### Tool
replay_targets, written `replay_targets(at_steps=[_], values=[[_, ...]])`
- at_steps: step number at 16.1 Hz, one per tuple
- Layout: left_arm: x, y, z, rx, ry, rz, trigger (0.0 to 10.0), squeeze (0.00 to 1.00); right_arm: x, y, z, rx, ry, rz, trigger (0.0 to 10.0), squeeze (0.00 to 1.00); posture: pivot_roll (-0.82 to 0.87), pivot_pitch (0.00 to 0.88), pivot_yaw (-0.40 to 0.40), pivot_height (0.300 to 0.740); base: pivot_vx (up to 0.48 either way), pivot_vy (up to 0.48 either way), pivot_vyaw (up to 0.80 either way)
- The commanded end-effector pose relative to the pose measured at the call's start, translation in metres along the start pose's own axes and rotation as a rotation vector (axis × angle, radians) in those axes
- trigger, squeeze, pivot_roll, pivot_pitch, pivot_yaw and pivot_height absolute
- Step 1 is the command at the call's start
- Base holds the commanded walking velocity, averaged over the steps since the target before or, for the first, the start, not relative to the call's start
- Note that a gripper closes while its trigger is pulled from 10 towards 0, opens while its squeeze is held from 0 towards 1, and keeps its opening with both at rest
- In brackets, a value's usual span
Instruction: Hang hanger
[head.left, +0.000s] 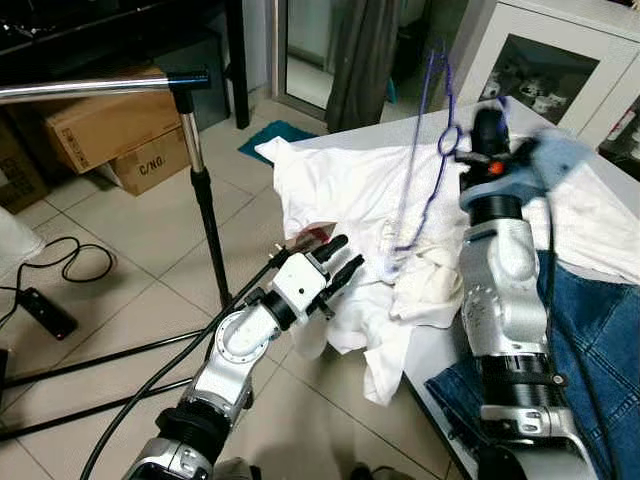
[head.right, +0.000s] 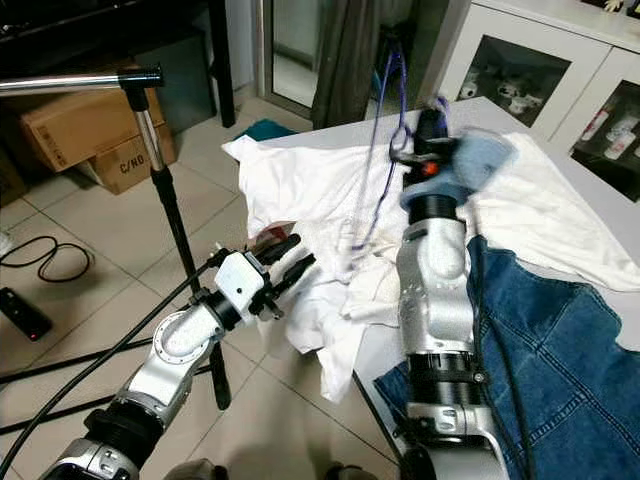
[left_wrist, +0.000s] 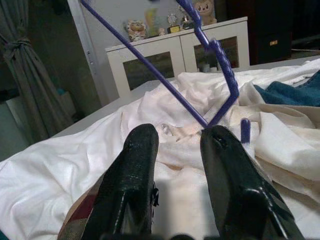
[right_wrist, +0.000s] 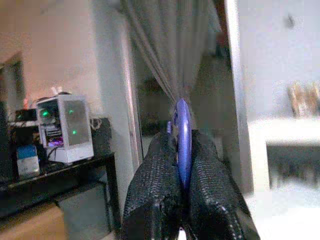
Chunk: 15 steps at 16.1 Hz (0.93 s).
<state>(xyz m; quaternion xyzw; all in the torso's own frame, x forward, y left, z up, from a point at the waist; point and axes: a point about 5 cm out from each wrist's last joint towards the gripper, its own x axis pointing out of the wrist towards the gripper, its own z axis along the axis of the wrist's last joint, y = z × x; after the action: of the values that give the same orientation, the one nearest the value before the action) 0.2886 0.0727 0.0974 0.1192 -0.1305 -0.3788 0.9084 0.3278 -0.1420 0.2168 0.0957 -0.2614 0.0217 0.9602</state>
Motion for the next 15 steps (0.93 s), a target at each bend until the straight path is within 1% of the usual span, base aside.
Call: replay_targets(at_steps=[1,3,5,6,7,9,10,11,13,14,15], values=[[0.003,0.000,0.004,-0.001,-0.016,0.000,10.0,0.00,-0.002,0.002,0.003,-0.060,-0.030,0.032,10.0,0.00,0.08,0.030,-0.072,0.740,0.000,0.000,0.00],[0.003,-0.001,0.004,-0.001,-0.017,0.000,10.0,0.00,-0.007,0.003,-0.001,-0.142,-0.043,0.060,10.0,0.00,0.08,0.034,-0.073,0.740,0.000,0.000,0.00],[0.003,-0.002,0.005,-0.004,-0.020,0.000,10.0,0.00,-0.013,0.003,-0.008,-0.253,-0.049,0.092,10.0,0.00,0.08,0.039,-0.076,0.740,0.000,0.000,0.00],[0.003,-0.002,0.005,-0.004,-0.020,0.000,10.0,0.00,-0.014,0.003,-0.009,-0.266,-0.051,0.099,10.0,0.00,0.08,0.039,-0.076,0.740,0.000,0.000,0.00],[0.003,-0.002,0.005,-0.004,-0.020,-0.001,10.0,0.00,-0.015,0.002,-0.010,-0.315,-0.057,0.111,10.0,0.00,0.08,0.041,-0.076,0.740,0.000,0.000,0.00],[0.003,-0.003,0.005,-0.004,-0.018,0.000,10.0,0.00,-0.019,-0.002,-0.018,-0.464,-0.057,0.133,10.0,0.00,0.08,0.041,-0.077,0.740,0.000,0.000,0.00],[0.003,-0.002,0.005,-0.003,-0.017,0.000,10.0,0.00,-0.019,-0.005,-0.020,-0.524,-0.062,0.137,10.0,0.00,0.08,0.041,-0.077,0.740,0.000,0.000,0.00],[0.003,-0.002,0.005,-0.002,-0.017,0.002,10.0,0.00,-0.019,-0.006,-0.020,-0.566,-0.071,0.134,10.0,0.00,0.08,0.041,-0.077,0.740,0.000,0.000,0.00],[0.003,-0.001,0.005,-0.001,-0.017,0.004,10.0,0.00,-0.018,-0.007,-0.019,-0.599,-0.083,0.136,10.0,0.00,0.08,0.041,-0.077,0.740,0.000,0.000,0.00],[0.003,-0.001,0.005,0.000,-0.018,0.005,10.0,0.00,-0.017,-0.009,-0.019,-0.654,-0.103,0.120,10.0,0.00,0.09,0.041,-0.077,0.740,0.000,0.000,0.00],[0.003,-0.001,0.005,0.000,-0.018,0.005,10.0,0.00,-0.017,-0.010,-0.019,-0.663,-0.106,0.115,10.0,0.00,0.09,0.041,-0.077,0.740,0.000,0.000,0.00]])
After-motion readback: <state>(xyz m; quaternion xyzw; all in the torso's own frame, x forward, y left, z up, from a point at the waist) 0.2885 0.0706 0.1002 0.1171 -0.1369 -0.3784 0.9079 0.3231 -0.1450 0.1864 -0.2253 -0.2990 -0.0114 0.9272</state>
